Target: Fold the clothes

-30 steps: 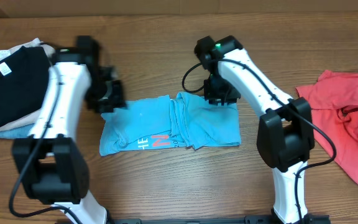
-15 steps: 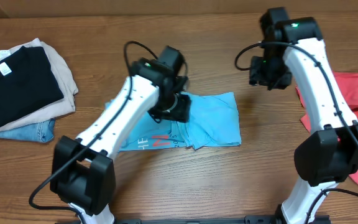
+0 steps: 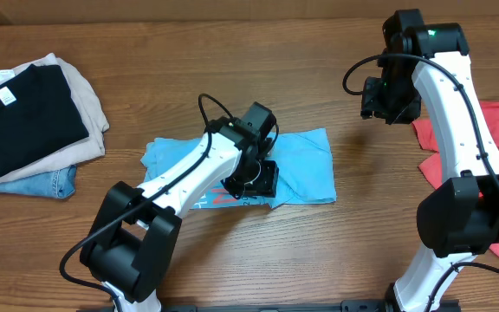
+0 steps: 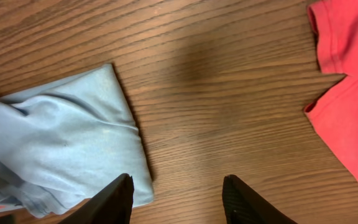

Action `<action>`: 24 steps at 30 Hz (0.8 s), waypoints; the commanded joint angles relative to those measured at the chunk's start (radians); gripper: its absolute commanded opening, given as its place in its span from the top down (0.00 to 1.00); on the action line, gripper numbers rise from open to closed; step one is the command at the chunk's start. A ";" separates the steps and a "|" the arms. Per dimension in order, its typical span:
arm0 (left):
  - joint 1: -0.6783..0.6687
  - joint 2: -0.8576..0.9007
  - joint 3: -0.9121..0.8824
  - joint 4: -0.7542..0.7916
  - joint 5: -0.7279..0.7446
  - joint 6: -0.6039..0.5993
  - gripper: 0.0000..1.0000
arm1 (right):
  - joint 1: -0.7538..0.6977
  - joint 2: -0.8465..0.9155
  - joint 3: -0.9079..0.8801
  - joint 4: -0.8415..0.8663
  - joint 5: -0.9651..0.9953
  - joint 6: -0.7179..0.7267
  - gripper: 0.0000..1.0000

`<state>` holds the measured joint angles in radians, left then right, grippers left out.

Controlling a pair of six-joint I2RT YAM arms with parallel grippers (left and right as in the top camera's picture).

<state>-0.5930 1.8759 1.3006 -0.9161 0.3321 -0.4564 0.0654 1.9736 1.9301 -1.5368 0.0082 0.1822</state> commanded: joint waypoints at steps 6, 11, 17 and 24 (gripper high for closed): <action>-0.004 0.014 -0.082 0.081 -0.003 -0.069 0.46 | -0.003 -0.006 0.013 -0.003 -0.003 -0.008 0.50; -0.004 0.015 -0.130 0.165 0.000 -0.077 0.46 | -0.003 -0.006 0.013 -0.003 -0.003 -0.008 0.50; -0.004 0.015 -0.142 0.208 -0.011 -0.083 0.66 | -0.003 -0.006 0.013 -0.003 -0.003 -0.008 0.50; -0.003 0.014 -0.137 0.208 0.031 -0.081 0.93 | -0.003 -0.006 0.013 -0.003 -0.003 -0.008 0.50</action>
<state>-0.5941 1.8805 1.1683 -0.7063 0.3325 -0.5362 0.0650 1.9736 1.9301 -1.5417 0.0071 0.1822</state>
